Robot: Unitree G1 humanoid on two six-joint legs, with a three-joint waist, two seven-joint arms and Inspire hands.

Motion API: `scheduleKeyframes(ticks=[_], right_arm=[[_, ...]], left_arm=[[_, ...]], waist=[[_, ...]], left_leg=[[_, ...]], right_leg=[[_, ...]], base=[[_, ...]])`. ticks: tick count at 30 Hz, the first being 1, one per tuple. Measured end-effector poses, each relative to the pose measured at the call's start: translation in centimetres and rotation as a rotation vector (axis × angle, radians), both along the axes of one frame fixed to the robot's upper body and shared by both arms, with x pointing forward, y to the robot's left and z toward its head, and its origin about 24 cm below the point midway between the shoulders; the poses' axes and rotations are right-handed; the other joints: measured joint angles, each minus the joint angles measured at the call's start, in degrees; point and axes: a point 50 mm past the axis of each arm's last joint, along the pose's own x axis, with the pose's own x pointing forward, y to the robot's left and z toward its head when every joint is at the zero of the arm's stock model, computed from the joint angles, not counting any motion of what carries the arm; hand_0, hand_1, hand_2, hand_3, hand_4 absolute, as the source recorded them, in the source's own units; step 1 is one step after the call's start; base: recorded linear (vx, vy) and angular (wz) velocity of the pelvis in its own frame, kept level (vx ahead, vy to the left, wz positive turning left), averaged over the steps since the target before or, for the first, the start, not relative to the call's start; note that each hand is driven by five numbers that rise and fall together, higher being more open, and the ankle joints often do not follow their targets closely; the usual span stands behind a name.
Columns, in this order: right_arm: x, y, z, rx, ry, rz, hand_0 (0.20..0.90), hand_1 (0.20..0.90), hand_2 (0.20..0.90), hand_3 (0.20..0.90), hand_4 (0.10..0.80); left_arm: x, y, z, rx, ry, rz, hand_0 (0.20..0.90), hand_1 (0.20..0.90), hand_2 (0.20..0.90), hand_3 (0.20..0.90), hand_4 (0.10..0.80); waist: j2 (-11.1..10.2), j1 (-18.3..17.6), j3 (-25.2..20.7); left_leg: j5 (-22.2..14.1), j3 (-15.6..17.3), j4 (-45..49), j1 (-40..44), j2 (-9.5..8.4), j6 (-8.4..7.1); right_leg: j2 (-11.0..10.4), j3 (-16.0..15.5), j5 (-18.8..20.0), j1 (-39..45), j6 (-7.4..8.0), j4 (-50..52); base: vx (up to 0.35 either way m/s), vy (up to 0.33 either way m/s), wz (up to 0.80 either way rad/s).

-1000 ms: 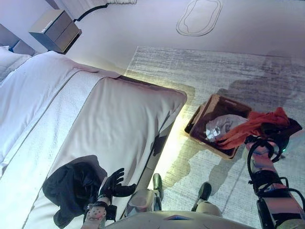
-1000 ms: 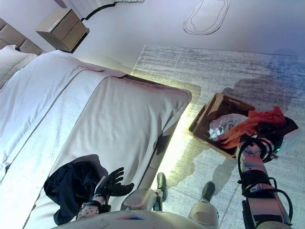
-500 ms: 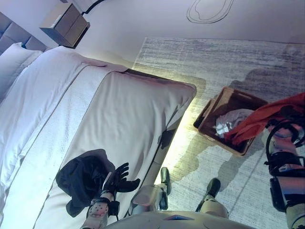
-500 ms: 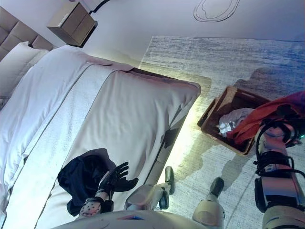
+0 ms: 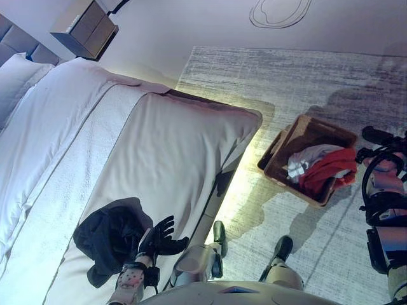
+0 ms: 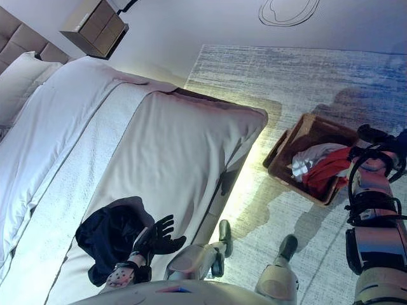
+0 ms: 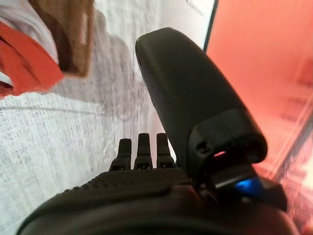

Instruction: Pick up the clothes from the bed and place them into the basket

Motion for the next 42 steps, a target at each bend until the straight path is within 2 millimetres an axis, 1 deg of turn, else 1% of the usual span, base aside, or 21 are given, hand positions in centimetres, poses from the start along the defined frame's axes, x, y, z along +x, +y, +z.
scheduleKeyframes(ticks=[6, 10, 14, 18, 20, 21, 22, 23, 24, 25, 26, 27, 31, 33, 34, 36, 37, 38, 40, 41, 42], right_arm=[[-0.1, 2.6, -3.7, 0.084, 0.071, 0.119, 0.9, 0.9, 0.9, 0.9, 0.8], [-0.6, 6.3, -7.5, 0.153, 0.153, 0.266, 0.9, 0.9, 0.9, 0.9, 0.8], [-3.3, 9.8, -12.6, 0.219, 0.31, 0.418, 0.9, 0.9, 0.9, 0.9, 0.8], [-5.4, 13.2, -15.8, 0.26, 0.437, 0.572, 0.9, 0.9, 0.9, 0.9, 0.8], [-5.9, 14.7, -16.6, 0.248, 0.481, 0.648, 0.9, 0.9, 0.9, 0.9, 0.8], [-6.1, 15.1, -16.7, 0.241, 0.485, 0.669, 0.9, 0.9, 0.9, 0.9, 0.8], [-6.6, 15.2, -16.8, 0.231, 0.494, 0.682, 0.9, 0.9, 0.9, 0.9, 0.8], [-7.3, 15.5, -17.3, 0.234, 0.511, 0.694, 0.9, 0.9, 0.9, 0.9, 0.8], [-8.0, 15.5, -17.6, 0.232, 0.531, 0.698, 0.9, 0.9, 0.9, 0.9, 0.8], [-8.4, 15.5, -17.9, 0.223, 0.55, 0.707, 0.9, 0.9, 0.9, 0.9, 0.8], [-8.5, 15.5, -18.0, 0.205, 0.566, 0.727, 0.9, 0.9, 0.9, 0.9, 0.8], [-8.5, 15.5, -18.0, 0.195, 0.584, 0.76, 0.9, 0.9, 0.9, 0.9, 0.8], [-7.3, 18.1, -17.7, 0.126, 0.613, 0.943, 0.9, 0.9, 0.9, 0.9, 0.8], [-6.9, 18.9, -17.5, 0.042, 0.654, 1.032, 0.9, 0.9, 0.9, 0.9, 0.8], [-6.7, 19.3, -17.5, 0.009, 0.67, 1.071, 0.9, 0.9, 0.9, 0.9, 0.8], [-6.2, 20.4, -17.2, -0.07, 0.692, 1.153, 0.9, 0.9, 0.9, 0.9, 0.8], [-6.2, 20.7, -17.3, -0.105, 0.709, 1.18, 0.9, 0.9, 0.9, 0.9, 0.8], [-6.2, 21.1, -17.4, -0.126, 0.717, 1.203, 0.9, 0.9, 0.9, 0.9, 0.8], [-5.7, 21.6, -17.1, -0.175, 0.718, 1.238, 0.9, 0.9, 0.9, 0.9, 0.8], [-5.1, 21.7, -16.9, -0.202, 0.713, 1.248, 0.9, 0.9, 0.9, 0.9, 0.8], [-4.2, 21.7, -16.2, -0.247, 0.693, 1.249, 0.9, 0.9, 0.9, 0.9, 0.8]], left_arm=[[0.4, 0.8, 0.2, 0.022, -0.009, 0.0, 0.9, 0.9, 0.9, 0.9, 0.8], [0.7, 1.5, 0.4, 0.035, -0.022, 0.032, 0.9, 0.9, 0.9, 0.9, 0.8], [0.7, 2.3, 0.6, 0.055, -0.03, 0.084, 0.9, 0.9, 0.9, 0.9, 0.8], [0.7, 2.9, 0.7, 0.069, -0.031, 0.116, 0.9, 0.9, 0.9, 0.9, 0.8], [0.4, 2.9, 0.4, 0.079, -0.013, 0.097, 0.9, 0.9, 0.9, 0.9, 0.8], [0.3, 2.9, 0.3, 0.082, -0.003, 0.089, 0.9, 0.9, 0.9, 0.9, 0.8], [0.2, 2.8, 0.2, 0.092, 0.012, 0.063, 0.9, 0.9, 0.9, 0.9, 0.8], [0.2, 3.0, 0.1, 0.1, 0.026, 0.051, 0.9, 0.9, 0.9, 0.9, 0.8], [0.3, 2.9, 0.0, 0.098, 0.035, 0.048, 0.9, 0.9, 0.9, 0.9, 0.8], [-0.2, 2.8, -0.2, 0.096, 0.056, 0.048, 0.9, 0.9, 0.9, 0.9, 0.8], [-1.0, 2.8, -0.5, 0.094, 0.084, 0.05, 0.9, 0.9, 0.9, 0.9, 0.8], [-1.7, 2.9, -0.8, 0.097, 0.111, 0.058, 0.9, 0.9, 0.9, 0.9, 0.8], [-2.0, 4.7, -0.5, 0.183, 0.129, 0.047, 0.9, 0.9, 0.9, 0.9, 0.8], [-1.1, 5.0, -0.2, 0.208, 0.107, 0.047, 0.9, 0.9, 0.9, 0.9, 0.8], [-0.6, 5.0, 0.0, 0.222, 0.095, 0.033, 0.9, 0.9, 0.9, 0.9, 0.8], [0.3, 5.2, 0.3, 0.242, 0.081, 0.01, 0.9, 0.9, 0.9, 0.9, 0.8], [0.7, 5.1, 0.3, 0.254, 0.087, -0.014, 0.9, 0.9, 0.9, 0.9, 0.8], [1.4, 5.1, 0.5, 0.272, 0.08, -0.043, 0.9, 0.9, 0.9, 0.9, 0.8], [3.0, 5.1, 1.2, 0.29, 0.037, -0.046, 0.9, 0.9, 0.9, 0.9, 0.8], [3.3, 5.2, 1.3, 0.304, 0.032, -0.048, 0.9, 0.9, 0.9, 0.9, 0.8], [3.4, 5.4, 1.4, 0.318, 0.031, -0.051, 0.9, 0.9, 0.9, 0.9, 0.8]], waist=[[-2.1, 0.3, 0.9], [-3.7, 0.5, 0.7], [-5.6, 1.5, -0.5], [-7.7, 3.8, -2.1], [-8.3, 5.2, -3.4], [-8.4, 5.1, -3.5], [-8.2, 3.9, -4.1], [-9.3, 3.4, -4.8], [-10.2, 3.3, -6.0], [-10.8, 3.1, -7.0], [-10.4, 3.1, -7.9], [-9.8, 3.2, -8.5], [-12.6, 5.0, -10.1], [-13.1, 5.2, -10.4], [-12.9, 5.0, -10.4], [-13.1, 5.3, -10.5], [-12.9, 4.0, -10.4], [-12.7, 3.4, -10.3], [-12.9, 2.1, -9.9], [-13.3, 1.6, -9.9], [-14.3, 0.7, -9.7]], left_leg=[[0.0, -0.6, 0.0, 0.1, 0.71, 0.0], [0.0, -0.8, -0.1, 0.2, 1.04, 0.01], [0.0, -2.1, -0.2, 1.2, 1.19, 0.01], [0.0, -3.8, -0.2, 1.3, 1.5, 0.0], [0.0, -4.3, -0.1, 0.8, 1.39, -0.04], [-0.3, -3.3, 0.0, 0.0, 1.27, -0.26], [-3.7, 3.0, 0.7, -1.3, 2.33, 0.56], [-4.7, 10.1, 2.2, -1.6, 3.95, 0.53], [-5.0, 14.9, 3.4, -2.5, 4.63, 0.85], [-4.5, 16.9, 3.8, -2.9, 4.43, 1.65], [-3.7, 17.3, 3.5, -2.5, 4.22, 2.5], [-0.1, 16.8, 2.8, -1.6, 3.64, 5.33], [-1.8, 15.0, 2.7, -1.6, -0.69, 6.61], [-2.5, 12.7, 2.7, -1.6, -2.57, 7.57], [-2.4, 11.6, 2.3, -1.0, -2.31, 7.86], [-3.1, 8.1, 1.8, -0.4, -3.67, 9.59], [-3.2, 5.5, 1.3, 0.0, -3.89, 10.86], [-2.1, 1.5, 0.6, 0.3, -3.68, 10.54], [-1.2, -4.5, -0.3, -0.3, -3.14, 9.85], [-0.6, -6.0, -1.3, -0.8, -3.16, 9.47], [-0.4, -8.4, -1.4, -2.1, -3.84, 10.01]], right_leg=[[0.8, -1.0, 0.0, 0.6, 0.0, 0.0], [1.1, -1.6, 0.0, 1.1, -0.01, 0.0], [1.3, -3.2, -0.9, 3.2, 0.75, -0.1], [1.7, -5.1, -1.7, 4.6, 0.67, -0.1], [1.7, -7.2, -1.8, 5.3, 0.39, -0.1], [1.5, -9.1, -1.7, 6.3, 0.42, 0.0], [1.3, -12.6, -1.7, 7.7, 0.55, 0.0], [0.1, -16.3, -2.4, 8.5, -0.61, 0.1], [-1.2, -19.0, -2.8, 8.9, -0.37, 0.2], [-2.3, -20.5, -3.7, 9.1, 0.46, 1.2], [-3.0, -21.3, -4.3, 9.4, 1.3, 2.7], [-3.9, -22.1, -5.4, 10.1, 2.8, 5.2], [-7.9, -21.8, -5.2, 10.8, 3.06, 7.3], [-10.2, -21.5, -4.8, 11.0, 2.82, 11.7], [-11.8, -20.8, -5.2, 10.1, 3.32, 16.1], [-15.8, -15.5, -4.2, 6.9, 2.82, 28.8], [-17.6, -10.6, -4.3, 3.5, 3.1, 37.0], [-15.4, -5.0, -6.8, 0.8, 6.09, 38.7], [-8.0, -0.4, -7.3, -0.9, 6.69, 27.9], [-5.4, 1.7, -7.2, -1.9, 6.66, 21.9], [-3.2, 4.1, -7.0, -3.6, 6.35, 15.8]], base=[[-0.023, -0.023, 0.06], [-0.001, -0.063, 0.08], [0.101, -0.095, 0.22], [0.035, -0.011, 0.29], [-0.055, 0.054, 0.53], [-0.073, 0.076, 1.07], [-0.031, 0.149, 1.47], [0.017, 0.243, 1.71], [0.043, 0.282, 1.48], [0.058, 0.227, 1.16], [0.077, 0.193, 0.97], [0.089, 0.184, 0.67], [0.145, 0.202, 0.36], [0.132, 0.187, 0.72], [0.137, 0.172, 0.69], [0.116, 0.045, 0.79], [0.047, -0.284, 1.39], [0.039, -0.444, 1.53], [0.089, -0.372, 1.57], [0.119, -0.249, 1.58], [0.113, -0.193, 1.36]])
